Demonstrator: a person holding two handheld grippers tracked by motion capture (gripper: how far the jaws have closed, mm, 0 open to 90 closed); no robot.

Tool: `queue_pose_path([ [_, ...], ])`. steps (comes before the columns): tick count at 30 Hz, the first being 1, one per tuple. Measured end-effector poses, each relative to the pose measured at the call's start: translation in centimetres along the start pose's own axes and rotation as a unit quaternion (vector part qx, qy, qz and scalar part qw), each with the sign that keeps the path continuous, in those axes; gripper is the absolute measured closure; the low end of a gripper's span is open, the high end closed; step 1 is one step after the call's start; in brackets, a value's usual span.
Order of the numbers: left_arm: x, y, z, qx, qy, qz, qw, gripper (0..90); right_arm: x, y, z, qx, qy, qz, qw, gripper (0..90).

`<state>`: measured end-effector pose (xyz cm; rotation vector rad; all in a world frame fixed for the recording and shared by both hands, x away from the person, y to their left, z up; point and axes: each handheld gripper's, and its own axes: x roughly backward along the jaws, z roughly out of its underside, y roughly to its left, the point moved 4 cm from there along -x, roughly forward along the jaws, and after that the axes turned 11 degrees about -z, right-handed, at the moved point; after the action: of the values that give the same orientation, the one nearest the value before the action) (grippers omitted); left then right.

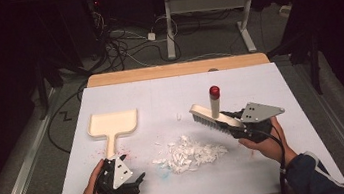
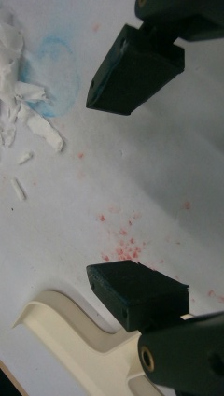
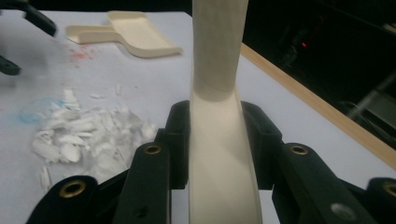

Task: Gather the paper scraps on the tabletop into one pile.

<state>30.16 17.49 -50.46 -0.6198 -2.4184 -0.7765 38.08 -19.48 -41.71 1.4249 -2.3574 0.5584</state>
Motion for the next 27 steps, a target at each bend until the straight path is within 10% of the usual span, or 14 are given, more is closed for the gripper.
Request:
queue_pose_path([
  [13, 0.4, -0.2, -0.1, -0.004, -0.004, -0.003, 1.0000, 17.2, 2.6, 1.1, 4.5, -0.078, 0.061, 0.117, 0.9882, 68.2],
  [27, 0.2, -0.4, -0.3, -0.006, -0.004, 0.004, 1.0000, 17.2, -2.6, 7.2, 2.8, -0.102, 0.019, 0.106, 0.9889, 67.1],
])
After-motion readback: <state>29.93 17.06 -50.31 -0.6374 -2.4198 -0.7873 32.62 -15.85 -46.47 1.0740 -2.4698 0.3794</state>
